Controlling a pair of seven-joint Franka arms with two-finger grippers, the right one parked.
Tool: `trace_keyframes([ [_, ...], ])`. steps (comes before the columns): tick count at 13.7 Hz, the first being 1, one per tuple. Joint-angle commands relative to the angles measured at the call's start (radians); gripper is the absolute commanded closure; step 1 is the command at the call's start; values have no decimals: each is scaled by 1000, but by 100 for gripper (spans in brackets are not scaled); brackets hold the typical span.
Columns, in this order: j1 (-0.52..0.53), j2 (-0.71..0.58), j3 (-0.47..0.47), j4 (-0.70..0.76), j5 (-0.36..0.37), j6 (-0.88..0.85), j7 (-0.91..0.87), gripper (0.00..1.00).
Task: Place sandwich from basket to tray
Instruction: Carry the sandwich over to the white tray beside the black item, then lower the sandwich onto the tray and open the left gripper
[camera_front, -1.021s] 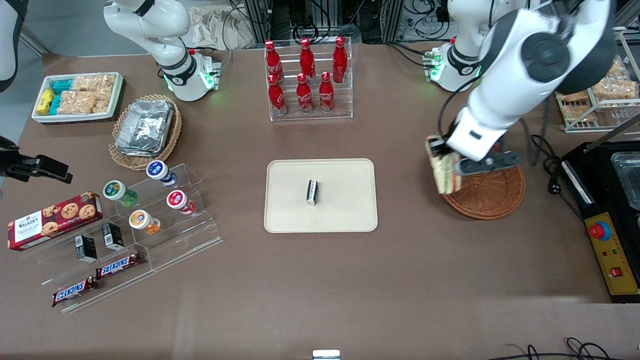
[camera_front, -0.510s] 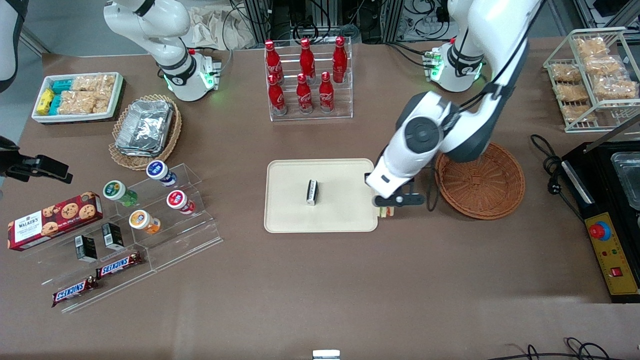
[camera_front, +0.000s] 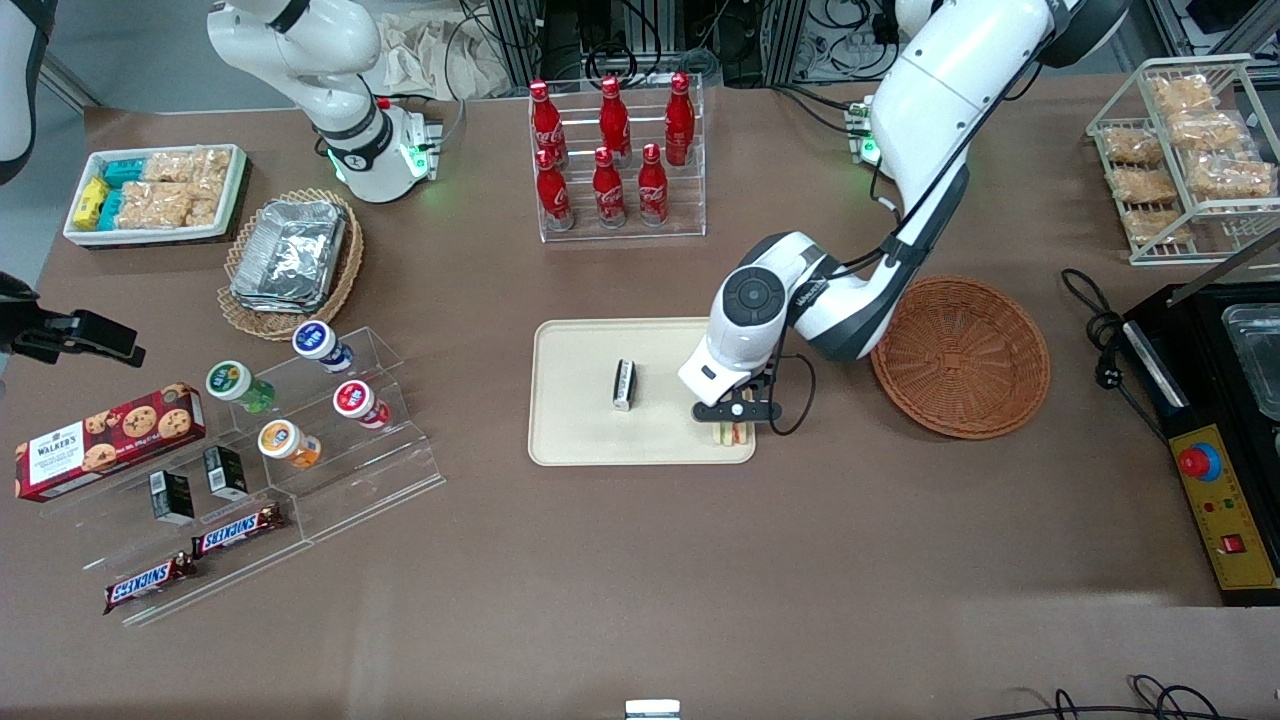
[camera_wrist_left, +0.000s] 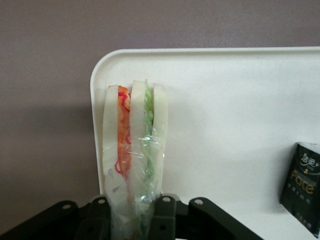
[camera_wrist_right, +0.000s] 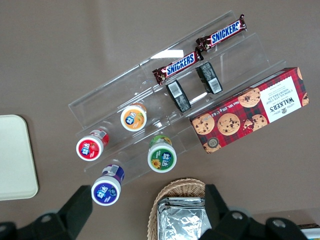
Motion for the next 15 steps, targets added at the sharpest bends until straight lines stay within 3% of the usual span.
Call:
trace_keyframes([
  [1, -11, 18, 0, 21, 84, 1, -37, 1],
  [6, -17, 3, 0, 44, 96, -7, -250, 0],
  [10, 0, -104, 3, 78, 96, -79, -237, 0],
  [15, 129, -291, -2, 147, 40, -296, -140, 0],
])
